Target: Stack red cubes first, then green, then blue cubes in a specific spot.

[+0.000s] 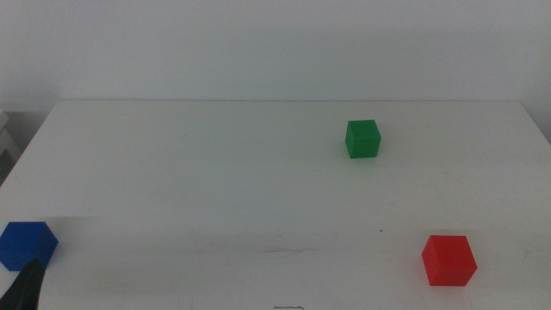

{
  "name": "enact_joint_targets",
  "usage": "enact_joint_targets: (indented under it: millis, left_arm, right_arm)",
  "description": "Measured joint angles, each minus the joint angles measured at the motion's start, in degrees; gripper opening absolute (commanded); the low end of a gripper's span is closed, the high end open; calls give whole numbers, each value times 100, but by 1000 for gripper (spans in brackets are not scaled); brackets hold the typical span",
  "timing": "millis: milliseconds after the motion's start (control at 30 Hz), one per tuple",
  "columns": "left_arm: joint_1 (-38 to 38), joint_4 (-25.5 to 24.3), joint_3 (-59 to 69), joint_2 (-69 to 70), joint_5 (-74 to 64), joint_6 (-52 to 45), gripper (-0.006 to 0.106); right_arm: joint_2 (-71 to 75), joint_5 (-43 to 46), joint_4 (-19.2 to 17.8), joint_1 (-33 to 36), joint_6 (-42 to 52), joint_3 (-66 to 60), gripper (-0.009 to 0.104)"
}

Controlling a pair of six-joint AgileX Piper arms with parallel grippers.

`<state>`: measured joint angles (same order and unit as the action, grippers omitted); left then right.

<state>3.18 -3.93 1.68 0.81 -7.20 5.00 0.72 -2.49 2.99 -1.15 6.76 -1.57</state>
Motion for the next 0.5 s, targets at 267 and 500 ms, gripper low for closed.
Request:
enact_joint_targets:
  millis: [267, 500]
  left_arm:
    - [0, 0, 0, 0, 0, 0, 94]
    - [0, 0, 0, 0, 0, 0, 94]
  right_arm:
    - [-620, -1544, 0, 0, 0, 1520, 94]
    - [-2212, -3103, 31, 0, 0, 3276, 94]
